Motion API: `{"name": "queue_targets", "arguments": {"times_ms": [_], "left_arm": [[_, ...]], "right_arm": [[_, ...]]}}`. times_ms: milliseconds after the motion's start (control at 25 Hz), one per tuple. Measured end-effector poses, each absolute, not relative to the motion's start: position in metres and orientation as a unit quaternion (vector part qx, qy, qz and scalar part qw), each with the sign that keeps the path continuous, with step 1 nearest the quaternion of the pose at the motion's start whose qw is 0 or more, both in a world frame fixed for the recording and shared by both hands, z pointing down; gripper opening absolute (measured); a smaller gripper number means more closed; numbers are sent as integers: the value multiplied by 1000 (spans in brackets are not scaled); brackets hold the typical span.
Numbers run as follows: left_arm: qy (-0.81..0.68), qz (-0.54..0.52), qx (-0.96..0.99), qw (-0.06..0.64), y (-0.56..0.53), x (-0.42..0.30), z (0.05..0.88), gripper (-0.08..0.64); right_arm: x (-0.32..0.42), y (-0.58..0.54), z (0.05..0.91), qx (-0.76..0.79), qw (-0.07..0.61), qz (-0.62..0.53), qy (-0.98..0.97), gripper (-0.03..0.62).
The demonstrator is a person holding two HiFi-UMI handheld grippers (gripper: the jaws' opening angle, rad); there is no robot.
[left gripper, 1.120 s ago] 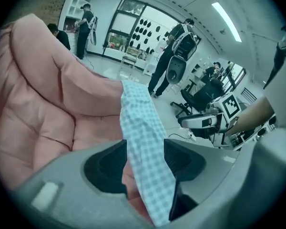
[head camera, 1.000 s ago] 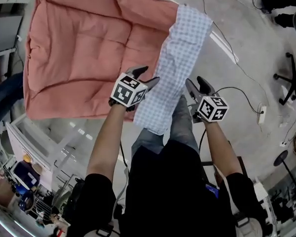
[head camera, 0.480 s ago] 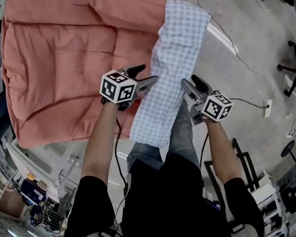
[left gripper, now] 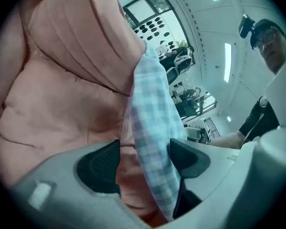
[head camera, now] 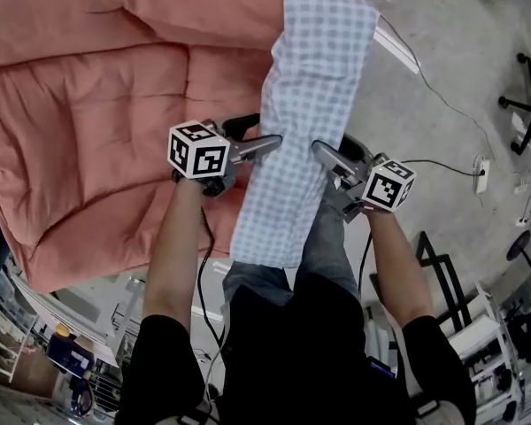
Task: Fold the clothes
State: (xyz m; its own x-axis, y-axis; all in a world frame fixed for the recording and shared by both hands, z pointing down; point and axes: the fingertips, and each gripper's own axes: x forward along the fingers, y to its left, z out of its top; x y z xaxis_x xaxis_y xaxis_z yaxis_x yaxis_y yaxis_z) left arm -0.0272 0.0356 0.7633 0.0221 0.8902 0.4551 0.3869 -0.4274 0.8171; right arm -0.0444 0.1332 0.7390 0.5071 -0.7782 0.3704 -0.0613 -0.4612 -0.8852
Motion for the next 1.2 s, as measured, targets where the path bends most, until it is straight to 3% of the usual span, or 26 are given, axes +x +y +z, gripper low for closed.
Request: {"name": "queue_targets", "arguments": {"times_ms": [120,200,480,560,720,1200], "left_arm": [[502,505,642,283,46,-35,756,328],[515,493,635,297,49,-37,748,251],[526,470,640,304,47,-31,738,83],[531,467,638,303,49,-32,734,69],[530,466,651,279,52,-31,737,46],[543,430,688,217,55,-33,686,31]], "right_arm": [[-41,130,737,-726,470,-410,291,304],[-39,126,730,-714,481,-411,299,297],[-42,126,717,-713,473,-407,320,145],[-44,126,716,-718,463,-408,323,128],[-43,131,721,-743,424,-410,316,27],[-47,133,673,-795,370,-373,303,15]]}}
